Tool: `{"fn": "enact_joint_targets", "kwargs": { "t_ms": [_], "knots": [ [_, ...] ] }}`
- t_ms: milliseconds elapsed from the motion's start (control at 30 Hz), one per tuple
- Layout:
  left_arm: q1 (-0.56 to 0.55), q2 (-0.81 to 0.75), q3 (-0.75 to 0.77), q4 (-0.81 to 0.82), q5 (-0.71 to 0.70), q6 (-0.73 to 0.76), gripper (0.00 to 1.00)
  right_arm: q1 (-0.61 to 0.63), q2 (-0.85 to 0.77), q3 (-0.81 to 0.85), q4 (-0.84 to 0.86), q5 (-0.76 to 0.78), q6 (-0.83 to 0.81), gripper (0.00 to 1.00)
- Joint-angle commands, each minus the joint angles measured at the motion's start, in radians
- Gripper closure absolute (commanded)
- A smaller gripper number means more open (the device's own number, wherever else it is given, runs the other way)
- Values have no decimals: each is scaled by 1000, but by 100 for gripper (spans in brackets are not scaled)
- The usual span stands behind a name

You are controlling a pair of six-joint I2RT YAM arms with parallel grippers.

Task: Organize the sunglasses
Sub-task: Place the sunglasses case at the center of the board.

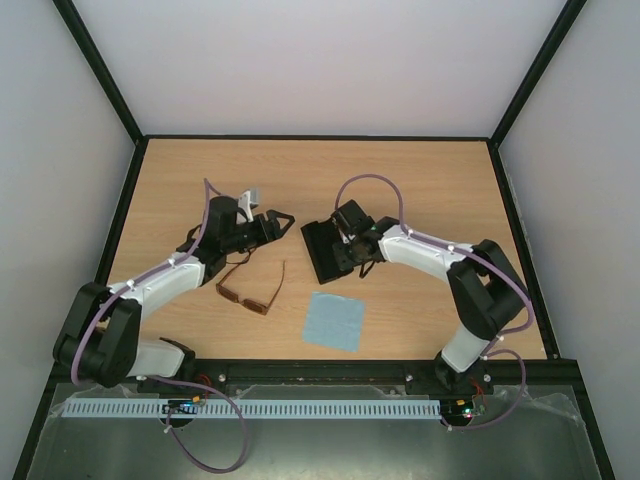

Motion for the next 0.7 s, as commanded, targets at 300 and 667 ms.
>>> {"fn": "enact_joint_targets", "kwargs": {
  "t_ms": [300, 667],
  "knots": [
    [0, 38, 31, 10, 8, 5, 28, -53, 120, 61, 37, -125, -30, 84],
    [0, 46, 30, 12, 5, 6, 28, -58, -54, 16, 22, -107, 4, 61]
  ]
}}
